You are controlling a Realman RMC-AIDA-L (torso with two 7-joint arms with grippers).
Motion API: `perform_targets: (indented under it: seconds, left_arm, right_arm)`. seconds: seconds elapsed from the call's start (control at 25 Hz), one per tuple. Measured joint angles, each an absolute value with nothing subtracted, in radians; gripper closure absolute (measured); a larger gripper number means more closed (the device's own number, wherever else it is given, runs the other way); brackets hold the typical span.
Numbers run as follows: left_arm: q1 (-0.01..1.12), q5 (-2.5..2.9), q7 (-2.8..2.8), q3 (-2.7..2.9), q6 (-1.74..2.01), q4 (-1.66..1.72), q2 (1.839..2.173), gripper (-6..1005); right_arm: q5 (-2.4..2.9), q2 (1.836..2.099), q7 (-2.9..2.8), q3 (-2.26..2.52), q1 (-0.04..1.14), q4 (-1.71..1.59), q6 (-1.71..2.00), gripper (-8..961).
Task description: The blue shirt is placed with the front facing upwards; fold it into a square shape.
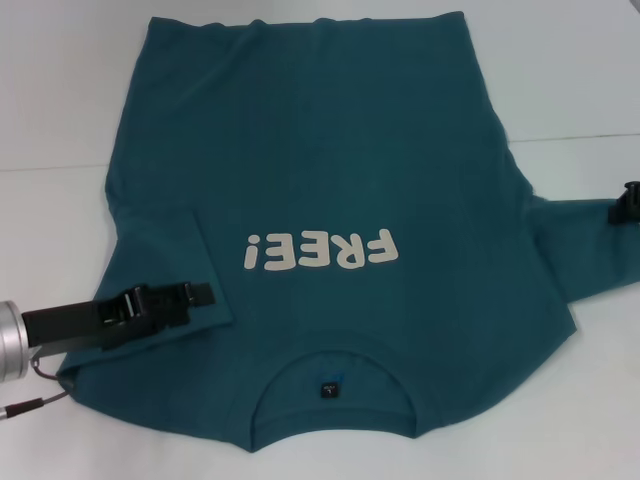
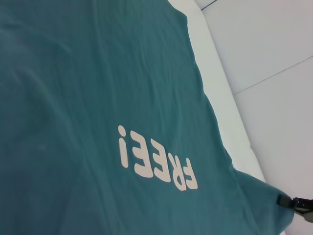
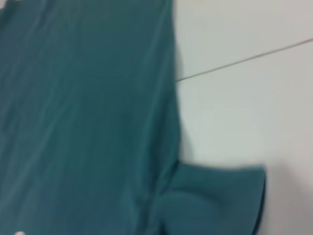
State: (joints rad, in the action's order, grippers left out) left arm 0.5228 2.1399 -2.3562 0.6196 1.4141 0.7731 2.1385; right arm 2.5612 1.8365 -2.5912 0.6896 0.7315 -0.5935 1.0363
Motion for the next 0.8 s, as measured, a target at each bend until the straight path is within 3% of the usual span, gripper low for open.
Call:
perform_targets:
  seconds: [0.8]
  left_arm:
    - [0.511,2.140,-2.356,0.620,1.408,0.773,2.138,399]
  right_arm:
    - [2.763,1.854,-2.690,0.696,0.839,-0.662,1.020,941]
